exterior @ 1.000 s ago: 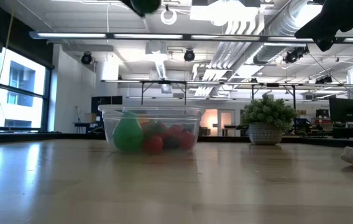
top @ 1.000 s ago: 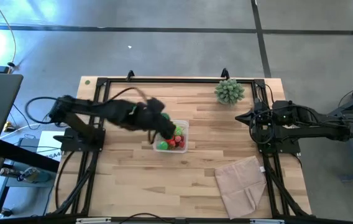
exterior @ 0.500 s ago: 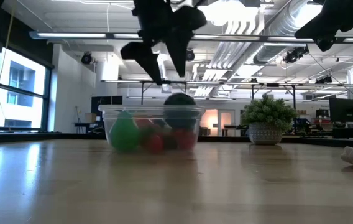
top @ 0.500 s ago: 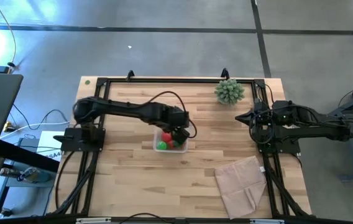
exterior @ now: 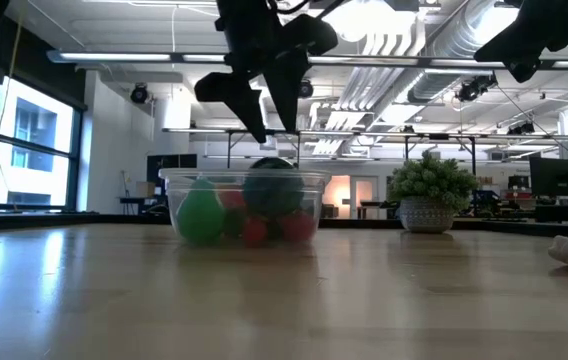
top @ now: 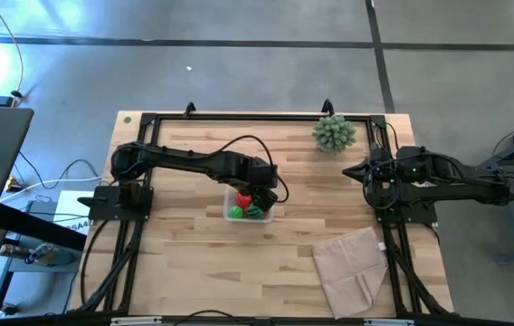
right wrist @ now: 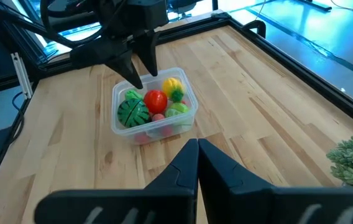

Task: Pick and placing Produce into tupperware
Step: Return to Home Position

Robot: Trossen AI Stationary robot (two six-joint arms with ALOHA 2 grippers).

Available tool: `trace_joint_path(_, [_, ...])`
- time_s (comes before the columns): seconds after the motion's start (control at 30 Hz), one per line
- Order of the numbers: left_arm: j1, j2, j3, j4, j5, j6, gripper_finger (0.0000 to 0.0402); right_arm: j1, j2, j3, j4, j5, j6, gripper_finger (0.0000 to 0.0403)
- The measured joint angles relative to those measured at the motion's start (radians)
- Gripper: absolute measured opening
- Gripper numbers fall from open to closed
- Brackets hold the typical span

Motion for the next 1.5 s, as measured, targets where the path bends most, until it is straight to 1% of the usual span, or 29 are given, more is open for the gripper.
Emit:
trace_joint_path(0.13, [0.0, -0.011, 0.0, -0.009, -0.001, 0.011, 0.0213, 0.0, 0.0, 0.0, 0.0, 0.0, 0.0, 0.0])
trace_joint_path(0.2, [0.0, -0.02, 0.0, -0.015, -0.001, 0.066, 0.0209, 0.0, 0.0, 0.0, 0.0, 0.0, 0.0, 0.0])
trace_joint_path(0.27, [-0.001, -0.033, 0.0, -0.026, 0.012, 0.154, 0.0202, 0.0, 0.0, 0.0, 0.0, 0.0, 0.0, 0.0])
trace_joint_path(0.4, [-0.001, -0.098, 0.0, -0.019, 0.105, 0.398, 0.0176, 0.0, 0.0, 0.0, 0.0, 0.0, 0.0, 0.0])
trace_joint_path(0.47, [-0.001, -0.133, 0.0, -0.007, 0.134, 0.468, 0.0159, 0.0, 0.0, 0.0, 0.0, 0.0, 0.0, 0.0])
trace_joint_path(0.53, [-0.001, -0.161, 0.0, 0.011, 0.142, 0.473, 0.014, 0.0, 0.0, 0.0, 0.0, 0.0, 0.0, 0.0])
trace_joint_path(0.7, [0.0, -0.236, 0.0, 0.028, 0.141, 0.421, 0.0087, 0.0, 0.0, 0.0, 0.0, 0.0, 0.0, 0.0])
trace_joint_path(0.87, [0.0, -0.289, 0.0, 0.005, 0.062, 0.49, 0.0033, 0.0, 0.0, 0.0, 0.0, 0.0, 0.0, 0.0])
trace_joint_path(0.97, [0.0, -0.315, 0.0, 0.004, 0.047, 0.509, 0.0007, 0.0, 0.0, 0.0, 0.0, 0.0, 0.0, 0.0])
trace_joint_path(1.1, [-0.002, -0.348, 0.0, 0.01, 0.034, 0.539, 0.0008, 0.0, 0.0, 0.0, 0.0, 0.0, 0.0, 0.0])
trace_joint_path(1.23, [-0.008, -0.413, 0.0, 0.022, 0.024, 0.573, 0.0002, 0.0, 0.0, 0.0, 0.0, 0.0, 0.0, 0.0])
trace_joint_path(1.5, [-0.008, -0.656, 0.0, 0.007, 0.009, 0.638, 0.0002, 0.0, 0.0, 0.0, 0.0, 0.0, 0.0, 0.0])
